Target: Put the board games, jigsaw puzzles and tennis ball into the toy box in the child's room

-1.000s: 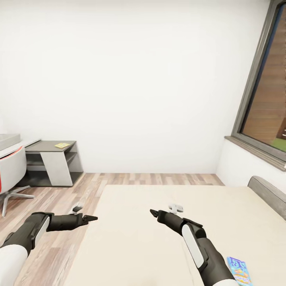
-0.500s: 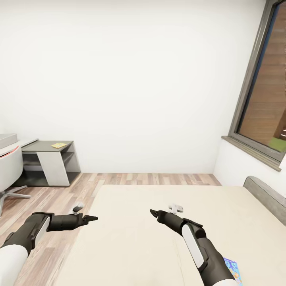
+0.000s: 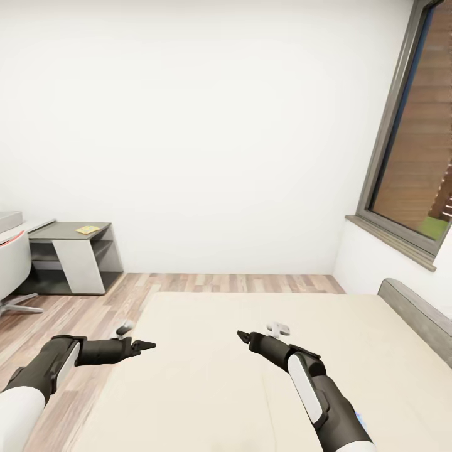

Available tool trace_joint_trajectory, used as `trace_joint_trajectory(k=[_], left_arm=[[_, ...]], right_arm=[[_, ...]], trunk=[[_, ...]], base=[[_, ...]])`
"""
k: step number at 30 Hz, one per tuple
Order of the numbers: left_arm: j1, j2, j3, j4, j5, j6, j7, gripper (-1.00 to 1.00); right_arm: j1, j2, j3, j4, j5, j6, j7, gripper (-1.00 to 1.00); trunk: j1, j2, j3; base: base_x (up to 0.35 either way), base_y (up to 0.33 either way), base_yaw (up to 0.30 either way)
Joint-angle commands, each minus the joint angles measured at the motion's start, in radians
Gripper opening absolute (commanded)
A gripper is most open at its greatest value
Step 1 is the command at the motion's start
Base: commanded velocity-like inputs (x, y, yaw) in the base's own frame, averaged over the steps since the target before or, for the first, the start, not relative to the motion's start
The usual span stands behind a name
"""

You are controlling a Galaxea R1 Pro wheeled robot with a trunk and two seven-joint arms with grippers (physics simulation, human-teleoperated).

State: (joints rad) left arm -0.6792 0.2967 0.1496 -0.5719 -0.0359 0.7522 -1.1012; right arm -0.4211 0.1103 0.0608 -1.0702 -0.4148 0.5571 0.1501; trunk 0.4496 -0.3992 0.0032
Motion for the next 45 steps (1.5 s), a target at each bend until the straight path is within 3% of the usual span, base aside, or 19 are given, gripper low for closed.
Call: trace_joint_trajectory(k=[1, 45], left_arm=[[0.000, -0.001, 0.004, 0.000, -0.004, 0.009, -0.005, 1.00], [0.000, -0.001, 0.004, 0.000, -0.004, 0.009, -0.005, 1.00]], right_arm=[[0.000, 0.000, -0.001, -0.001, -0.001, 0.004, 0.002, 1.00], [-0.001, 0.000, -0.001, 0.000, -0.001, 0.004, 0.000, 1.00]], trunk=[[0.000, -0.001, 0.000], [0.000, -0.001, 0.000]], base=[[0.000, -0.160, 0.000], [0.000, -0.160, 0.000]])
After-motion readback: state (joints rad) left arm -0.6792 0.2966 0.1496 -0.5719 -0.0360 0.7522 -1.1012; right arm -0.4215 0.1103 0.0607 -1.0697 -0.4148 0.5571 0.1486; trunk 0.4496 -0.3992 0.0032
